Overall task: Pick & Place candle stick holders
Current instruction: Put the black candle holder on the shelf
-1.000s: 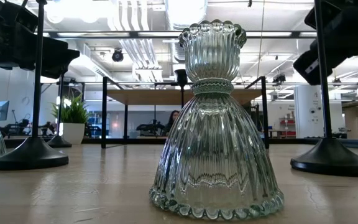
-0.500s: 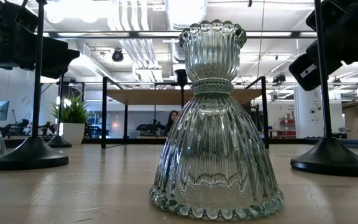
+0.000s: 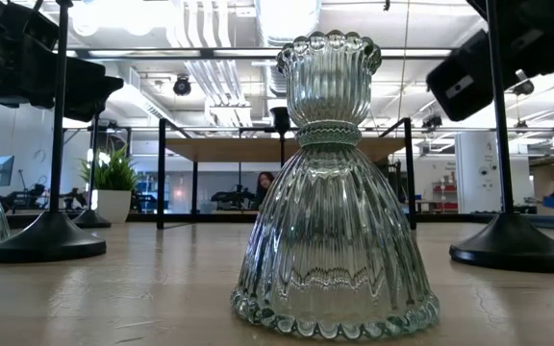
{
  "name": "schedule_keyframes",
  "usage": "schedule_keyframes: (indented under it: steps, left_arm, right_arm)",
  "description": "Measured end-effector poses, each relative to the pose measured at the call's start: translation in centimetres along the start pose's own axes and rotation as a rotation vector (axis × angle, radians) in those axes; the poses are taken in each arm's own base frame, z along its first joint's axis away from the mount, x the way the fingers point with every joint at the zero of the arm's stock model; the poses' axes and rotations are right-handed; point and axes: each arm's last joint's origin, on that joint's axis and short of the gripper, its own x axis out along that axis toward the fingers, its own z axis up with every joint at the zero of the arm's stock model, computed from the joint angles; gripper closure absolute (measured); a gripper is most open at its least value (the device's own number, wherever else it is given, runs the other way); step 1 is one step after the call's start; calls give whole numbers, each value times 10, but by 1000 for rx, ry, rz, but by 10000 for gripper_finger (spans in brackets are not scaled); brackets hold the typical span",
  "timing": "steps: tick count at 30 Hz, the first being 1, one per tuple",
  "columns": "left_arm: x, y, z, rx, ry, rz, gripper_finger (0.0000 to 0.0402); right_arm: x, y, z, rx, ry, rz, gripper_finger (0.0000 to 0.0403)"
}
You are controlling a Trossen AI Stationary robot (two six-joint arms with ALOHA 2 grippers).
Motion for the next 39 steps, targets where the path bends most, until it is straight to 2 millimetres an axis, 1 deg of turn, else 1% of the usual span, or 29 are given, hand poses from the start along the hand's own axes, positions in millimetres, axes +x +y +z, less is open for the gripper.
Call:
schedule_keyframes:
  steps: [6, 10, 17, 24, 27, 29, 31, 36, 37, 39]
  left_arm:
    - [0, 0, 0, 0, 0, 0, 211]
    - [0, 0, 0, 0, 0, 0, 211]
    - [0, 0, 0, 0, 0, 0, 211]
    - [0, 0, 0, 0, 1, 0, 211]
    - [0, 0, 0, 0, 1, 0, 211]
    - [0, 0, 0, 0, 1, 0, 211]
    - [0, 0, 0, 0, 1, 0, 211]
    - [0, 0, 0, 0, 1, 0, 211]
    - [0, 0, 0, 0, 2, 0, 211]
    - [0, 0, 0, 0, 2, 0, 211]
  right_arm:
    - [19, -2, 12, -20, 20, 0, 272]
    - [25, -1, 15, -15, 42, 8, 299]
    - [23, 9, 17, -40, 35, 58, 384]
    - [16, 17, 27, -75, -36, 30, 389]
    - [13, 21, 41, -106, -88, 0, 389]
    - [11, 24, 54, -140, -107, -41, 390]
    - [10, 27, 67, -158, -101, -120, 390]
    - [6, 32, 106, -192, -63, -403, 391]
    - [6, 34, 114, -194, -57, -435, 391]
    - [5, 39, 131, -194, -75, -440, 391]
